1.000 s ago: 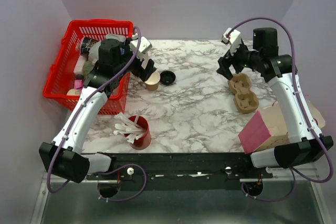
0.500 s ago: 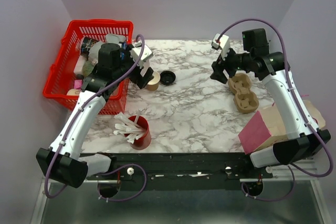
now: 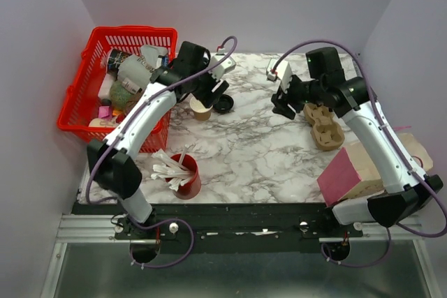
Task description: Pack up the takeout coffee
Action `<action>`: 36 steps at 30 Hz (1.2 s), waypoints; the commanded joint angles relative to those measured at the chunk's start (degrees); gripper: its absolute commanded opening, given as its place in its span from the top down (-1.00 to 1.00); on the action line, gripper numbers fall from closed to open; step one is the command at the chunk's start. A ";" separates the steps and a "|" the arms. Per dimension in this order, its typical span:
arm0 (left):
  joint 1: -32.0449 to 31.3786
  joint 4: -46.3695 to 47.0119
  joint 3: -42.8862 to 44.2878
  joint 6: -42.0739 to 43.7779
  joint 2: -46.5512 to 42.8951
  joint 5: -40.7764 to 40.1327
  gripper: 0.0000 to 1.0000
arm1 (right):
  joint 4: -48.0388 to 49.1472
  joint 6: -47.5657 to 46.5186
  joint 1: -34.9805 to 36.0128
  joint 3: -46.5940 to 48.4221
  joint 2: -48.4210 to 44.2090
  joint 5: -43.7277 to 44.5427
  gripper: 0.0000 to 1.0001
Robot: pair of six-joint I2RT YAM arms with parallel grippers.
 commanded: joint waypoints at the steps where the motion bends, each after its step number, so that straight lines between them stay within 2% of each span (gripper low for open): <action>1: -1.73 -12.11 8.70 -5.66 11.12 -10.93 -0.56 | -1.12 -3.86 3.32 -4.98 -3.49 4.52 -0.31; 7: -2.43 -13.97 15.75 -8.66 19.92 -16.56 -0.52 | -4.53 -8.33 5.60 -18.93 -7.71 6.89 -0.17; 8: -2.43 -14.32 16.88 -8.75 20.64 -17.09 -0.51 | -5.85 -9.38 6.04 -19.92 -7.80 8.20 -0.08; 13: -2.43 -15.47 19.35 -9.01 25.12 -17.63 -0.50 | -12.45 -14.57 6.13 -24.40 -8.41 12.86 0.07; 21: -2.43 -15.82 20.67 -9.01 29.17 -15.69 -0.33 | -10.88 -19.59 6.05 -36.96 -15.79 20.25 0.09; 31: -2.43 -15.29 21.20 -7.70 32.68 -16.39 0.12 | -8.50 -19.32 3.59 -41.46 -17.47 23.15 0.09; 34: -2.52 -15.64 21.81 -7.26 33.39 -16.30 0.31 | -7.89 -20.82 1.22 -42.34 -18.17 23.50 0.09; 35: -2.52 -15.90 22.08 -7.08 33.56 -16.22 0.46 | -7.71 -21.26 0.17 -43.21 -18.61 23.94 0.09; 36: -2.61 -15.99 22.25 -6.91 33.65 -16.13 0.52 | -7.62 -22.13 -0.36 -43.66 -18.87 24.03 0.09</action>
